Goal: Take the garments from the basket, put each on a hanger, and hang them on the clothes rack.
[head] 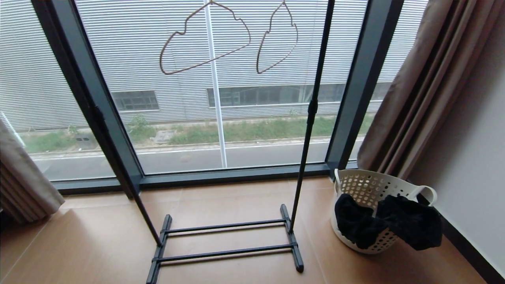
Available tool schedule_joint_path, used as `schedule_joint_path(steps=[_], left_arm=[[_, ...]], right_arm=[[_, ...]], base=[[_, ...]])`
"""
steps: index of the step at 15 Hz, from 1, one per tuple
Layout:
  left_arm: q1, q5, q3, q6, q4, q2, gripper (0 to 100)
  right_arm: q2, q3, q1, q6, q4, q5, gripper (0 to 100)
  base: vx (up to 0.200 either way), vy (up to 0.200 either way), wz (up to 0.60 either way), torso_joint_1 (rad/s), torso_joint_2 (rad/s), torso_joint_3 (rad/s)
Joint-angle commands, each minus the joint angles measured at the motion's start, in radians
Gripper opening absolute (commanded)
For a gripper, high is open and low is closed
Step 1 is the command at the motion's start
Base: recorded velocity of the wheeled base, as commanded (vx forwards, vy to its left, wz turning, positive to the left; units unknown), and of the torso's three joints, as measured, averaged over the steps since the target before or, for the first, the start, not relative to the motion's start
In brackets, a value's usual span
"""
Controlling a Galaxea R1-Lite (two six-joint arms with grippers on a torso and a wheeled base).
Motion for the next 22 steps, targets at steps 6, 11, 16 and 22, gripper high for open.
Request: schedule_joint_path(steps=[6,11,16,22], left_arm=[[0.001,0.000,0.000,0.001,0.000,0.002,100],[0.001,0.000,0.000,0.001,0.002,0.002,100],[0.001,0.000,0.000,0.001,0.002,0.002,100],[0.001,0.000,0.000,0.001,0.000,0.002,100]], right_arm=[[0.000,0.000,0.000,0.000,0.000,0.000,100],[0.000,0.000,0.000,0.000,0.000,0.000,100],[0.000,0.000,0.000,0.000,0.000,0.000,100],[0.000,0.000,0.000,0.000,0.000,0.000,100]], base=[[0.000,-0.033,-0.40,0.004,0.00,0.003],[0.000,-0.200,0.00,0.000,0.00,0.000],[0.080,-0.200,0.00,0.001,0.00,0.003],[0.200,0.000,0.00,0.002,0.01,0.002]])
